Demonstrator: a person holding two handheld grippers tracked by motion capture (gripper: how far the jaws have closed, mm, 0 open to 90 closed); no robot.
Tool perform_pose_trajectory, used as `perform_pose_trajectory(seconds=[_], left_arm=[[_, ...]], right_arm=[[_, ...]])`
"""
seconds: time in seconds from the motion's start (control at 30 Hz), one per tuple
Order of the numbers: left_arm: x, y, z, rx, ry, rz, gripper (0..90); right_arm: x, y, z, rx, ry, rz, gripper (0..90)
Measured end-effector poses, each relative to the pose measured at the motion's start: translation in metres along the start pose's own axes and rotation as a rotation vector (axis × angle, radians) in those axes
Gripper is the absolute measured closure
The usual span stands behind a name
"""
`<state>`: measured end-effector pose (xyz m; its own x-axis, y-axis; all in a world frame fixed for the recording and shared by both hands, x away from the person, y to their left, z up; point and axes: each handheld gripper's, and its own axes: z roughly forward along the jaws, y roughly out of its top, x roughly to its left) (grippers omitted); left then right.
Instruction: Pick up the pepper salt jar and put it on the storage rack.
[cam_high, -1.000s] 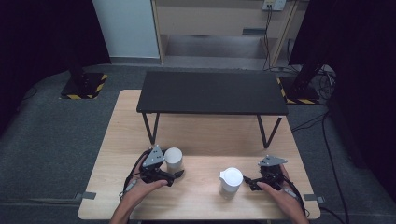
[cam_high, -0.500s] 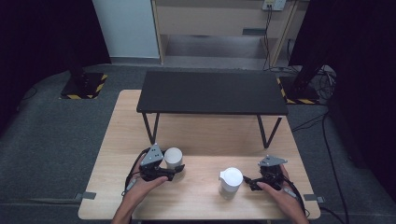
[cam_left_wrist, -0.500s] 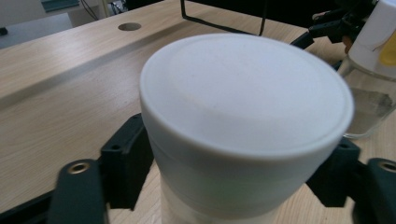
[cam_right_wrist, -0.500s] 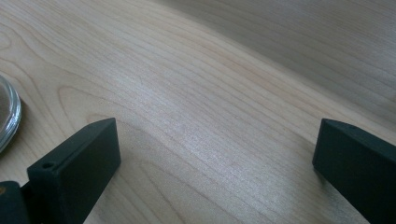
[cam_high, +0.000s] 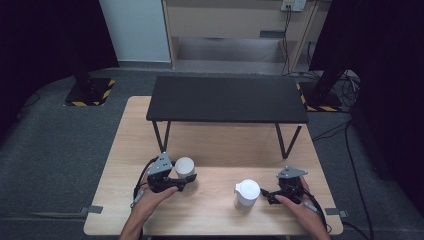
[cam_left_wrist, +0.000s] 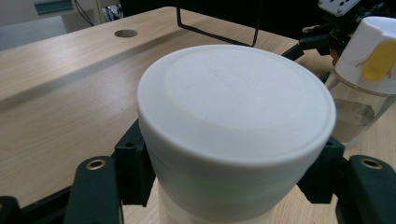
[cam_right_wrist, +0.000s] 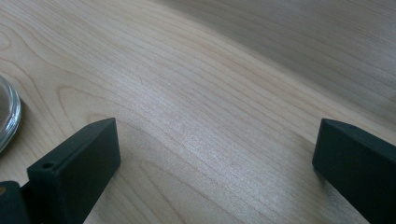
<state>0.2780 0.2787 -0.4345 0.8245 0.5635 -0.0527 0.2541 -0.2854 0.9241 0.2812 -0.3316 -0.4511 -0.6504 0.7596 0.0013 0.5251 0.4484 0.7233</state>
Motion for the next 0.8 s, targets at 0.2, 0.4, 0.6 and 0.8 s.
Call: perform_pose_trajectory(seconds=[0.2, 0.4, 0.6, 0.8], left_arm=[[0.006, 0.011, -0.011, 0.009, -0.025, 0.047, 33.1], [0.012, 0.017, -0.016, 0.007, -0.057, 0.073, 33.1], [0.014, 0.025, -0.015, 0.022, -0.081, 0.099, 33.1], [0.016, 0.028, -0.015, 0.011, -0.109, 0.105, 33.1]], right_arm=[[0.0, 0.0, 0.0, 0.0, 0.0, 0.0, 1.6], [0.0, 0.0, 0.0, 0.0, 0.0, 0.0, 1.6], [0.0, 0.0, 0.0, 0.0, -0.001, 0.0, 1.7], [0.0, 0.0, 0.0, 0.0, -0.002, 0.001, 1.7]])
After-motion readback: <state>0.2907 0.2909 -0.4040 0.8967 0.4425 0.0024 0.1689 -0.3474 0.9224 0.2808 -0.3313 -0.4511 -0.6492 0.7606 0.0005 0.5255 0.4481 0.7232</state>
